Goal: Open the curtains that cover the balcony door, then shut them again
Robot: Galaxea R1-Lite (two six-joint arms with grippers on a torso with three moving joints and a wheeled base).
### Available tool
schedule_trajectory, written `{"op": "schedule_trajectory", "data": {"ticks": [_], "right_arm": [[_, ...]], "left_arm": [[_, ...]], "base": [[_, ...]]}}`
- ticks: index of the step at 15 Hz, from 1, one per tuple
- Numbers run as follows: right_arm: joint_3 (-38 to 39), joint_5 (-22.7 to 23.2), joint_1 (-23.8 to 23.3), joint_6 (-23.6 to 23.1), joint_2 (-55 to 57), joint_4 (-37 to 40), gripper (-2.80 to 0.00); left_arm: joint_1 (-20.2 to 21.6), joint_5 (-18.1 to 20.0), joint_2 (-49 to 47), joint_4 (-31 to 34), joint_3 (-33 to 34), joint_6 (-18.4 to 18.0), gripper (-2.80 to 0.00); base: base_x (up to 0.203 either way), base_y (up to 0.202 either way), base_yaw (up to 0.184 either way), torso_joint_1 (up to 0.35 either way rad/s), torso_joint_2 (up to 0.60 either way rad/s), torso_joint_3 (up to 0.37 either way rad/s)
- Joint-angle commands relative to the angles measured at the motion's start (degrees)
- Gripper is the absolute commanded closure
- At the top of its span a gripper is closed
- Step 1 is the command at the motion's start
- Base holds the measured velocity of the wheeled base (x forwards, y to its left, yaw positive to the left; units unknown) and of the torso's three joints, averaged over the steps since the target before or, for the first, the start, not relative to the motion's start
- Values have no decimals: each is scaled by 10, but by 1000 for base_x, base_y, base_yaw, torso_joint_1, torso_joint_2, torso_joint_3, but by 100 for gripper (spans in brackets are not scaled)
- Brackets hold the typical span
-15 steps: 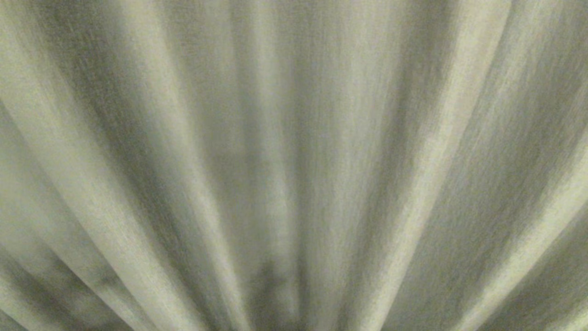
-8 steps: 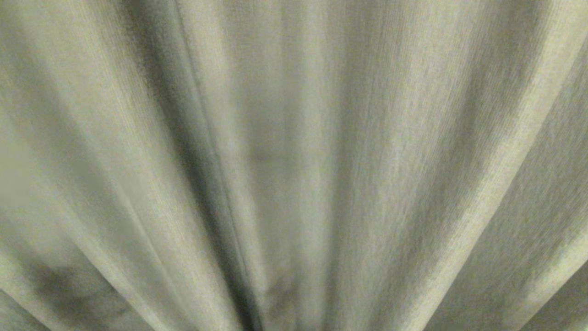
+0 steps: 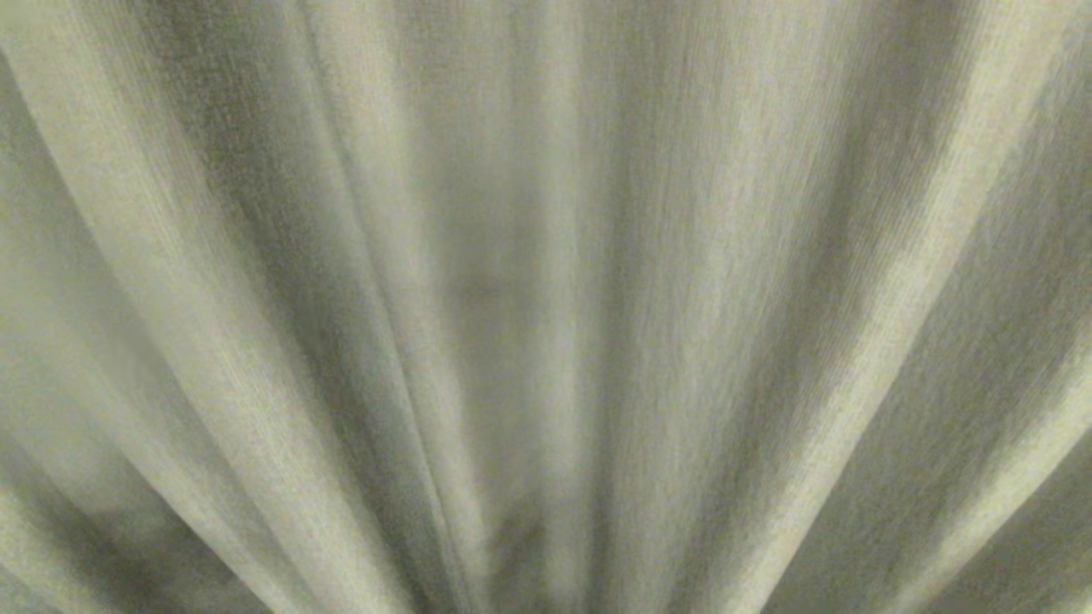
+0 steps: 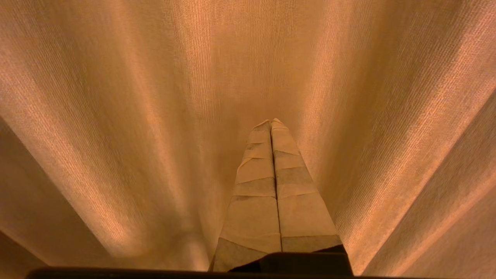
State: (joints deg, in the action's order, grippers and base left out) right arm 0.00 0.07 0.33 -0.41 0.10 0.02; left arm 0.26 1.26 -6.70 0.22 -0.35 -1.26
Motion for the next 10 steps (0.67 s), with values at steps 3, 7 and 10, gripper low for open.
{"op": "schedule_trajectory", "data": {"ticks": [3, 7, 10], "right_arm": [[0, 0, 0, 0, 0, 1, 0], [0, 0, 0, 0, 0, 0, 0], [0, 0, 0, 0, 0, 0, 0]], "left_arm": [[-2, -5, 67, 0, 3, 7, 0], [-2, -6, 67, 0, 3, 10, 0], [-2, -6, 67, 0, 3, 11, 0]], "base": [[0, 0, 0, 0, 0, 0], [0, 0, 0, 0, 0, 0], [0, 0, 0, 0, 0, 0]]}}
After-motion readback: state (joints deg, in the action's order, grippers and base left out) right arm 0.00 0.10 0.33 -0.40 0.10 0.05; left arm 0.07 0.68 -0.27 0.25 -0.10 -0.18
